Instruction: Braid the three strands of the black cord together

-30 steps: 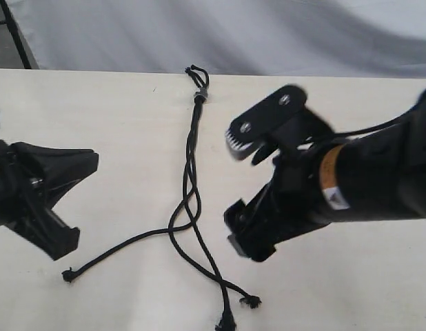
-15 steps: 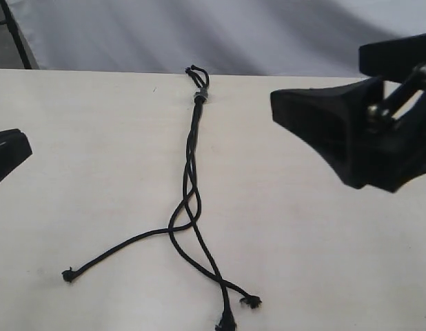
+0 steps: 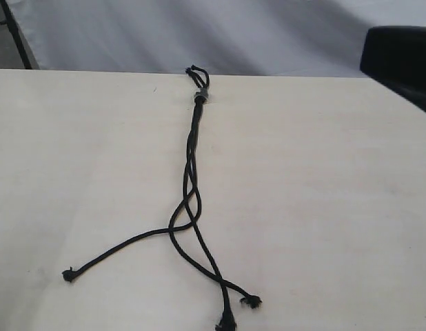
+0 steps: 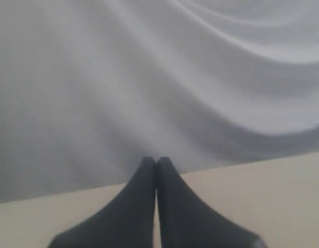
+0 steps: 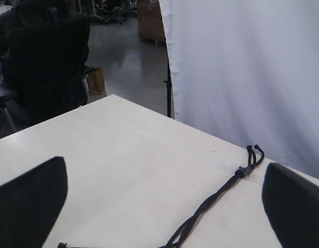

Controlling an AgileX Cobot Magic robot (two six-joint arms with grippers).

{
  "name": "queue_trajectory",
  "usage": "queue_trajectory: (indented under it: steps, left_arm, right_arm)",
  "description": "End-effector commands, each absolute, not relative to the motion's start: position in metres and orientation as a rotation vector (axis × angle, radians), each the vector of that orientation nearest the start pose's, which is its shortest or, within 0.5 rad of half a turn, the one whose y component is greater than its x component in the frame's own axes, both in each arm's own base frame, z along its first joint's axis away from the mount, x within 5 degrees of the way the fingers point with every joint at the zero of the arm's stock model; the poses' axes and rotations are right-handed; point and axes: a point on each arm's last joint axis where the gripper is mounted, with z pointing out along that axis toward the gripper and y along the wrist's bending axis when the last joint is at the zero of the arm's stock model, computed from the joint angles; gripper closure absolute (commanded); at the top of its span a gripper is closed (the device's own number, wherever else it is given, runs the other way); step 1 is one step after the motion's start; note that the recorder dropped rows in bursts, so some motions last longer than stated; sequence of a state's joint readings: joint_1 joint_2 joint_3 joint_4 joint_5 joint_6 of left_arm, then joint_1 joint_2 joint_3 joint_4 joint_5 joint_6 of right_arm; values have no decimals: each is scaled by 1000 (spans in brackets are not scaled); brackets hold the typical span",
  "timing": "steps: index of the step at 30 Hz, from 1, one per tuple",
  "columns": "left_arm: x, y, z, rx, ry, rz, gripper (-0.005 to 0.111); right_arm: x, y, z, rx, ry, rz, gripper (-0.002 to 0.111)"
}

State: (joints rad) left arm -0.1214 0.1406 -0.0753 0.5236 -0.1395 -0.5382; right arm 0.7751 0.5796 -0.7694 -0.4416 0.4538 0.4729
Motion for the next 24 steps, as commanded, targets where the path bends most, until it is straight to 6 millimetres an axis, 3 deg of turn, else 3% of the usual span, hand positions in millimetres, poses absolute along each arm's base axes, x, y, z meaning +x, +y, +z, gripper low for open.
queue_trajectory:
  steps: [1,10,18,24]
  left_arm:
    - [55,-1,234,-23,1375,-3,106]
    - [55,6,217,-138,1436,15,106]
    - [56,6,204,-131,1579,31,106]
    - [56,6,203,-131,1586,30,106]
  right_arm:
    - [86,60,389,-451,1640,468,14]
    - [85,58,390,-449,1635,470,14]
    - [85,58,390,-449,1635,470,14]
    - [85,59,390,-451,1635,468,14]
